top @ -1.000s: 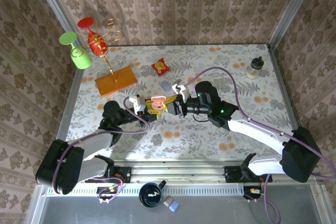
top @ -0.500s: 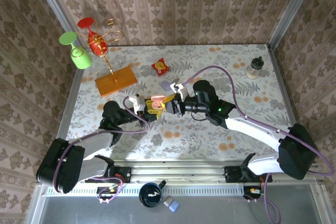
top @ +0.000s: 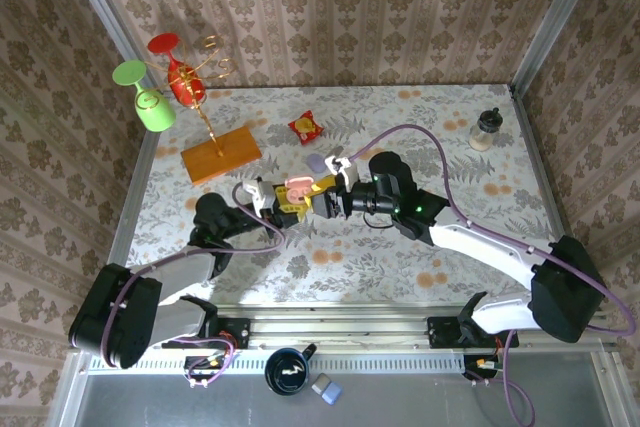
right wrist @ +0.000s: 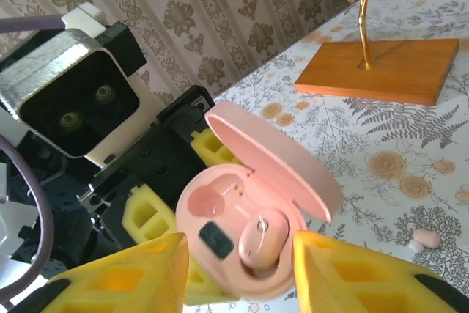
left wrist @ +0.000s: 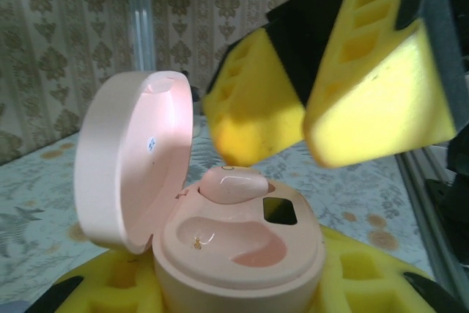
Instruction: Insert wireless bluetooth earbuds into charging case
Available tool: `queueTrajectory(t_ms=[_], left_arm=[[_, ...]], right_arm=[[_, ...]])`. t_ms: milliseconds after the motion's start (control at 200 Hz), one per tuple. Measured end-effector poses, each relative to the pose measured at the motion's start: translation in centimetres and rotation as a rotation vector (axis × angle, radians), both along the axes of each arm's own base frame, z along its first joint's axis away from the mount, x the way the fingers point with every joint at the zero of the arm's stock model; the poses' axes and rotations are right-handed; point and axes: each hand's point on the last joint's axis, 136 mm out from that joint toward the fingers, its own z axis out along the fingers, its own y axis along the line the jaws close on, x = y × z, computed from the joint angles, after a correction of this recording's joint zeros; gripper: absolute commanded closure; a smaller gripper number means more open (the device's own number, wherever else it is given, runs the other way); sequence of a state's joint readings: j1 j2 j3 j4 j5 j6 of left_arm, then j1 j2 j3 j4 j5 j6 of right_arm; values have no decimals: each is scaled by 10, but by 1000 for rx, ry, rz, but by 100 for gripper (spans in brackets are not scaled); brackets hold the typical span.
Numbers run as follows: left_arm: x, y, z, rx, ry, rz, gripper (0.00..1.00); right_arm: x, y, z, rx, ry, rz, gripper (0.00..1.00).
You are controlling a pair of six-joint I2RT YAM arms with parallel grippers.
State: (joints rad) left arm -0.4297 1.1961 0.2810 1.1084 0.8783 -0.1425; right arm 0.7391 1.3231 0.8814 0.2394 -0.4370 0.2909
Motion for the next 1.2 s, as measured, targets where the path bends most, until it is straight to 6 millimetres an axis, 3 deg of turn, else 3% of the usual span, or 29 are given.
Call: queueTrajectory(t_ms=[200,335,545,845,1025,1195], left_arm=[[28,29,-8,-9,7,183,72],[44,56,-7,-28,4,338,72],[57,86,15,-78,-41,514,72],[65,114,27,-113,-27,644,72],[68,122,24,-113,1,672,72],[70,127,22,-114,16,688,72]], right_arm=[[8,-17,12,57,-15,-96,50],[32,-35,1,59,45,-241,51],[84,-36,-55,-87,245,-434,51],[133,5,-137,-280,470,-474,50],[146,21,-180,-445,485,-510,49],[150,33,-203,-596,424,-531,47]])
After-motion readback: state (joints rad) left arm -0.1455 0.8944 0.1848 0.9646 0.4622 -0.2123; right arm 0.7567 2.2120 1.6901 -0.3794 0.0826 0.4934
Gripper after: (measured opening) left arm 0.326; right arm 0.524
